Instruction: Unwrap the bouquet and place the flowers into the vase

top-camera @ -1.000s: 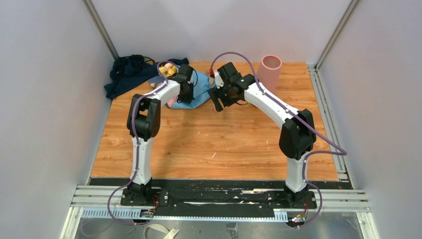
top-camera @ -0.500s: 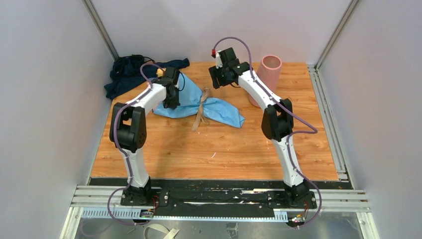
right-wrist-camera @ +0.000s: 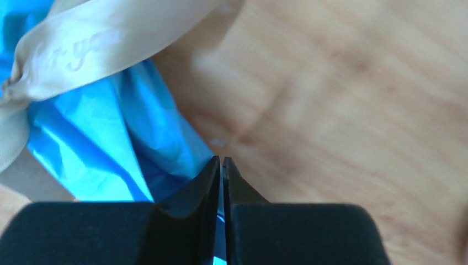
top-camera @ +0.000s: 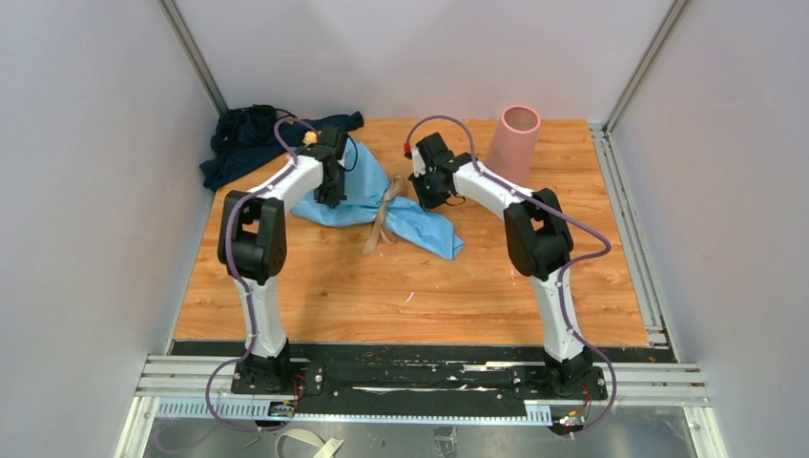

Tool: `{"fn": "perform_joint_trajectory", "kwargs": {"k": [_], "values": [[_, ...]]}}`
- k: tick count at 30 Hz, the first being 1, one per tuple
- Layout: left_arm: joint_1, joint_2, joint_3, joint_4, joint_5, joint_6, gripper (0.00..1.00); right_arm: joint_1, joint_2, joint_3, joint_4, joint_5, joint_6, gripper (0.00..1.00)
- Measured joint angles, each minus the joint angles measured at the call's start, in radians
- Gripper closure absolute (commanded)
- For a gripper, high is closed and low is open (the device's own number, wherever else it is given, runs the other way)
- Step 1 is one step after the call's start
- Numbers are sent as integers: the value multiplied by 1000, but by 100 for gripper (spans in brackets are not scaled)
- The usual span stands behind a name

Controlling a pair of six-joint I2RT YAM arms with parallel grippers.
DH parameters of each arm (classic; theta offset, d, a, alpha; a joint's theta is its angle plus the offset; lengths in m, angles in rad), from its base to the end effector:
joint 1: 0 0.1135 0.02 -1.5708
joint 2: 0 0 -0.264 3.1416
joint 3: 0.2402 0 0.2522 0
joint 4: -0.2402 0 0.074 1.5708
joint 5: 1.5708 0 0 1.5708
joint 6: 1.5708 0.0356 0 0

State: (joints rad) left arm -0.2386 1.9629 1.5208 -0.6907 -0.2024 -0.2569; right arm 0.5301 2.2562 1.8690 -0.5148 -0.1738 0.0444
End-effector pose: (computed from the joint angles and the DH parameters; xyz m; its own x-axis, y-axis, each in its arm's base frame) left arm 0.4041 -0.0909 0.2083 -0.8888 -0.0399 -0.4565 -0.0798 0.9945 0.0683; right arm 0.4319 0.2602 0.1954 -0.7024 -0.3610 -0.6134 -0.5599 0.8124 0.1631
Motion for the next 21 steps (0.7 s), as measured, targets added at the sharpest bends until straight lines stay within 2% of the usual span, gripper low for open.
{"fn": "perform_joint_trajectory", "kwargs": {"k": [9,19,20,21], "values": [[1,198,177,-11,43,-5,100,138,-129,-213,-18,-46,38,95],[-13,251,340,2,120,-7,100,203,-186,-242,-29,-113,56,100],[-16,250,342,6,125,-7,92,203,-197,-247,-32,-111,56,100],[-19,248,342,8,132,-7,76,202,-210,-253,-35,-105,56,100]]}}
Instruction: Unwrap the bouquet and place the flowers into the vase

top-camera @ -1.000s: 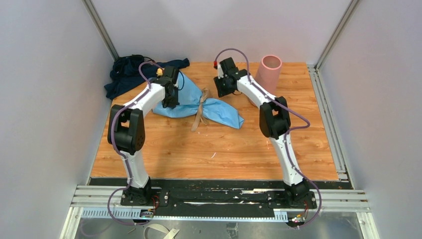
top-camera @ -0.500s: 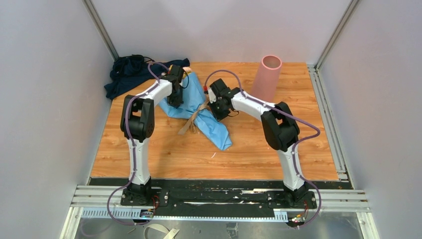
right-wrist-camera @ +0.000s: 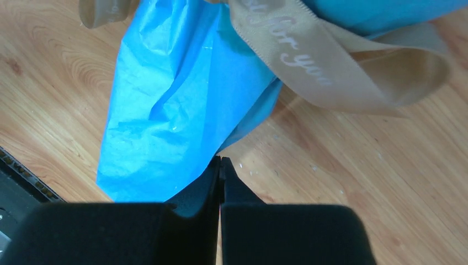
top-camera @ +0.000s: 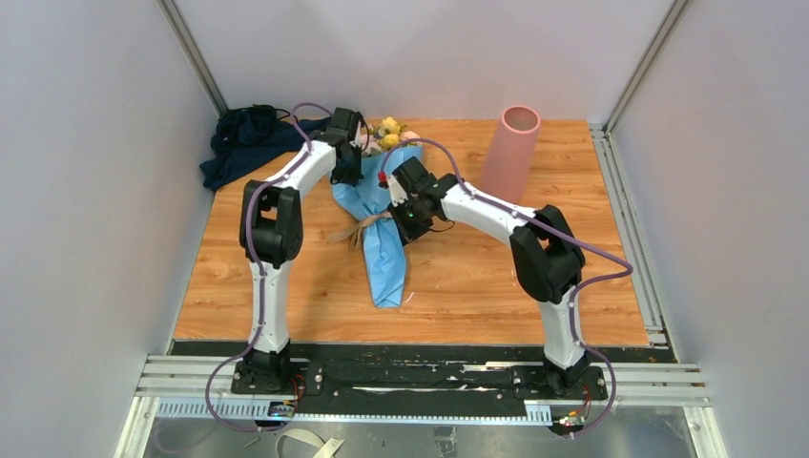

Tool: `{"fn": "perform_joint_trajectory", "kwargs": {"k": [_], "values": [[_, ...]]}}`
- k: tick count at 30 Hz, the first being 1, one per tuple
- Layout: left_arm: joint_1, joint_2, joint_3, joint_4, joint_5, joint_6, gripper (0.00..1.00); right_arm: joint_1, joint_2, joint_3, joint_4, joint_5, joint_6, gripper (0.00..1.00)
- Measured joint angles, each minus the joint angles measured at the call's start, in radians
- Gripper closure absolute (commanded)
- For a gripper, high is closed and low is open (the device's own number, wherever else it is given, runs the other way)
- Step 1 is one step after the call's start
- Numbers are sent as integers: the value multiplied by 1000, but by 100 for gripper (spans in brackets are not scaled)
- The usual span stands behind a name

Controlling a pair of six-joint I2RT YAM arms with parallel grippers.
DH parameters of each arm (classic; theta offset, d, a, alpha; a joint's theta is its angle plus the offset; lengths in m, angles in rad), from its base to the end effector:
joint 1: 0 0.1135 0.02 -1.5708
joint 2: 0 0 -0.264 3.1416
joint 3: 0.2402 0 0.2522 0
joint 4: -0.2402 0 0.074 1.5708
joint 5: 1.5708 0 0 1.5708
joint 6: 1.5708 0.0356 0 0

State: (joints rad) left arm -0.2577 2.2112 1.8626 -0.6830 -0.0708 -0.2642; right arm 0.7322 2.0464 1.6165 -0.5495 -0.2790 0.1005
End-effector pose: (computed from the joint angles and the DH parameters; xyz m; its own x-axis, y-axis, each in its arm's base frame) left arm 0.4693 -0.1211 0.2039 -0.8582 -0.0432 -0.5115 -0.0052 0.9971 -0.0755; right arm 0.3273 0.3074 0.2108 -0.6902 -0.4907 -0.5318 -0.6911 0.6649 0.2834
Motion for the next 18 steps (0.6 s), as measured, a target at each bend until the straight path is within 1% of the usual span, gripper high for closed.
{"fn": "perform_joint_trajectory", "kwargs": {"k": [1,2,3,4,5,6,7,8,9,10,12,13,15,18], "values": [[-1,-2,-1,0,2,1,50,-3,-15,-5,-2,7,0,100],[-2,-7,-6,2,5,7,21,-6,-33,-10,-3,21,1,100],[-2,-23,-27,11,8,2,3,-11,-57,-16,-3,37,2,98],[-3,-41,-50,16,7,6,1,-15,-80,-21,-4,61,2,95],[-3,-76,-95,32,4,-3,0,-19,-102,-23,-3,83,2,88],[-3,-121,-146,45,0,-4,0,-22,-128,-23,-3,116,1,76],[-1,-162,-187,49,-1,-5,0,-26,-153,-23,2,154,-2,56],[0,-208,-233,63,0,-14,0,-28,-172,-22,6,180,-5,44],[7,-285,-310,90,15,-38,0,-34,-188,-15,9,224,-19,36],[11,-336,-354,104,38,-61,0,-39,-195,-6,11,238,-14,31],[33,-433,-434,146,109,-135,0,-55,-192,20,18,249,-2,28],[56,-476,-478,189,162,-190,0,-70,-183,34,23,230,12,27],[97,-516,-536,247,230,-269,0,-121,-159,49,39,157,54,23],[135,-544,-626,298,261,-353,0,-202,-119,50,57,91,96,17]]}}
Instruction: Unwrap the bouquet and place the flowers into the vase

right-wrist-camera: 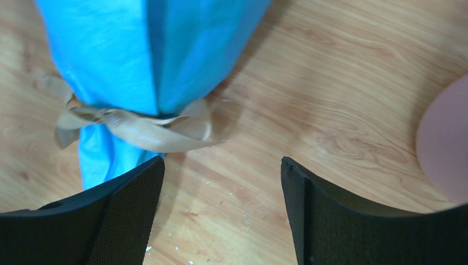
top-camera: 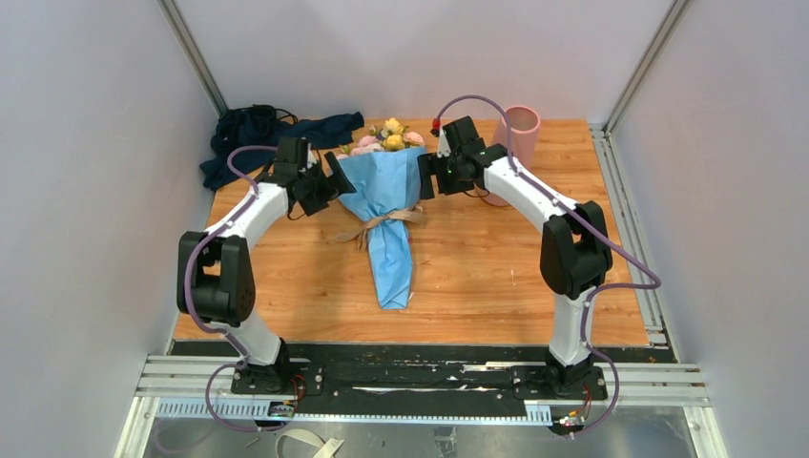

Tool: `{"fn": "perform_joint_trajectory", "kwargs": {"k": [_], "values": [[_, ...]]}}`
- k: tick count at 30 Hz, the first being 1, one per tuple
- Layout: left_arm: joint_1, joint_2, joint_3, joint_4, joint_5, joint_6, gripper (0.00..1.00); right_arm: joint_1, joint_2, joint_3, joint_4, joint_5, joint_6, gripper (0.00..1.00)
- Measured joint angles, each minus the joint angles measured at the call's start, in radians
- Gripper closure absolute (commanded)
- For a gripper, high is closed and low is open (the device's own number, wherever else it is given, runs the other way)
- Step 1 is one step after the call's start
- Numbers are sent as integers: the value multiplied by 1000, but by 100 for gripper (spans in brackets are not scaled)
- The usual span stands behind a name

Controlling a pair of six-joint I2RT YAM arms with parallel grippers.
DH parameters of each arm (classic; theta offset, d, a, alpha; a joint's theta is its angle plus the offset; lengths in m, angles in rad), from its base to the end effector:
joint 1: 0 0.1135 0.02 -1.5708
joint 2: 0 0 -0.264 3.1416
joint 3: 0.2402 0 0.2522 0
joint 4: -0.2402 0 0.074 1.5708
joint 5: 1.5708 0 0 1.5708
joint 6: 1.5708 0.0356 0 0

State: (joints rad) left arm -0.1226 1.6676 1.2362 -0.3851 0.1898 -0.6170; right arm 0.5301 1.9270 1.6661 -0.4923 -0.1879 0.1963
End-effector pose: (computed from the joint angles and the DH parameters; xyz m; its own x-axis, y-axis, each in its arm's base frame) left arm 0.3642 -0.0516 0.2489 -0.7336 -0.4821 -0.4790 -0.2159 0.8336 -0.5083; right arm 0.3794 0.2301 0.2812 -0.6986 -0.1873 -0.6906 -0.4874 0.8312 0.2676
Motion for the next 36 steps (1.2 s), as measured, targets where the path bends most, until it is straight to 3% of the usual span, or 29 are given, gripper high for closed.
{"fn": "perform_joint_trajectory", "kwargs": {"k": [5,9,16,36], "values": [[-8,-88,-162,92,43,-172,22,-54,58,40,2,-36,3,16],[-12,-139,-278,200,75,-343,21,-61,79,76,19,-111,6,20],[-13,-217,-327,220,42,-480,20,-113,80,24,86,-243,55,30],[-11,-236,-303,167,56,-475,15,-113,112,-40,136,-311,45,33]]}}
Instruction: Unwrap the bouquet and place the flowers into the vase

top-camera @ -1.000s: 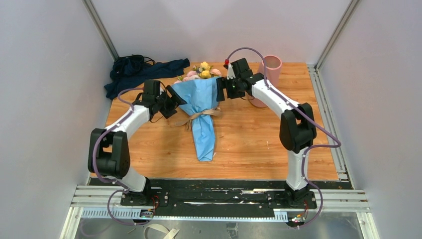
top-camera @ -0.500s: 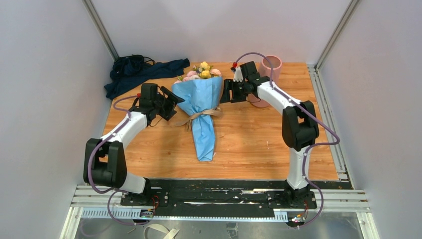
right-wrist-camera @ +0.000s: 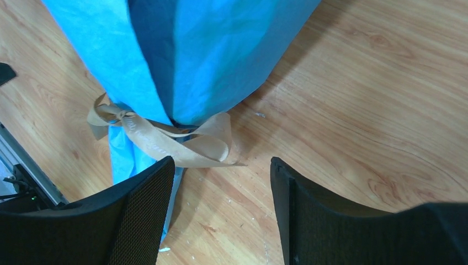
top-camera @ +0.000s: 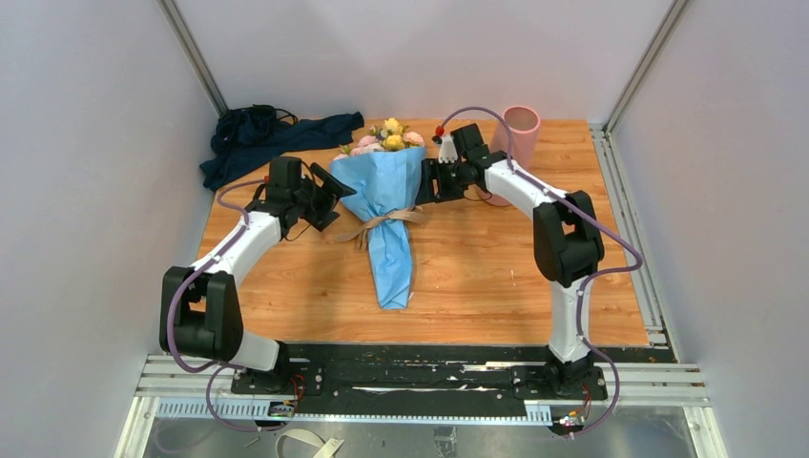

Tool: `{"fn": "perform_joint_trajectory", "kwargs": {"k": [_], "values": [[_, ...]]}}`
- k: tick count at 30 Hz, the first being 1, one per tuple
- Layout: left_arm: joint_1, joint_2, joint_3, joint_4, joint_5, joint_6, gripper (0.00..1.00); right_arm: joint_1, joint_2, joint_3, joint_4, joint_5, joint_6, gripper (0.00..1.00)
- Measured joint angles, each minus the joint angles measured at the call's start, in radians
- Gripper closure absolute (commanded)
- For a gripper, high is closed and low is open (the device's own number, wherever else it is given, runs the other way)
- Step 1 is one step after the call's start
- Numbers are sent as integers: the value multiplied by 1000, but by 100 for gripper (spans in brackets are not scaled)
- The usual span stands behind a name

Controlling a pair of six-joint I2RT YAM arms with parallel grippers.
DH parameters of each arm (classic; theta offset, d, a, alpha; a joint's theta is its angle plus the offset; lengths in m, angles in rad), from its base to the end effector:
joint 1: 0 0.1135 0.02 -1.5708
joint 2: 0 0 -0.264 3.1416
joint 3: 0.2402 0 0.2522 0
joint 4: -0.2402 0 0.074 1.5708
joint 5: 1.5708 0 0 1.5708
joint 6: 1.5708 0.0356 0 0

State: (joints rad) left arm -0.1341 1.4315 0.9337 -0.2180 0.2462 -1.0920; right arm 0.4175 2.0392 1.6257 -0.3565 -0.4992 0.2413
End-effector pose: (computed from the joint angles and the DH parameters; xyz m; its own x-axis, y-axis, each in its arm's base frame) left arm 0.3052 -0.0499 0.2395 -0.5765 -0.7908 -0.2057 -0.4335 0.5094 -0.7434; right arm 0.4165 0.2034 0.2323 -0.7780 -0.1156 -0.6175 -0.4987 0.7114 0.4952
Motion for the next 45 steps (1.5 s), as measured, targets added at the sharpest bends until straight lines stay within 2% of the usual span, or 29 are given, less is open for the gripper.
{"fn": "perform_joint_trajectory", "kwargs": {"k": [16,21,24,25,30,35,41,45], "values": [[46,0,29,-26,31,49,14,17,109,21,6,0,-5,39],[48,0,29,-36,37,63,14,18,132,38,8,-1,-1,69],[49,0,31,-50,39,72,14,18,132,39,17,-2,-3,96],[49,0,32,-55,39,77,14,18,132,39,22,-2,3,100],[51,0,32,-65,39,94,16,19,131,39,32,-2,2,100],[53,4,35,-74,38,127,21,19,119,31,36,2,2,100],[53,105,171,-213,-1,262,21,19,103,30,39,2,2,100],[54,122,145,-227,24,234,22,19,103,30,41,2,2,100]]}}
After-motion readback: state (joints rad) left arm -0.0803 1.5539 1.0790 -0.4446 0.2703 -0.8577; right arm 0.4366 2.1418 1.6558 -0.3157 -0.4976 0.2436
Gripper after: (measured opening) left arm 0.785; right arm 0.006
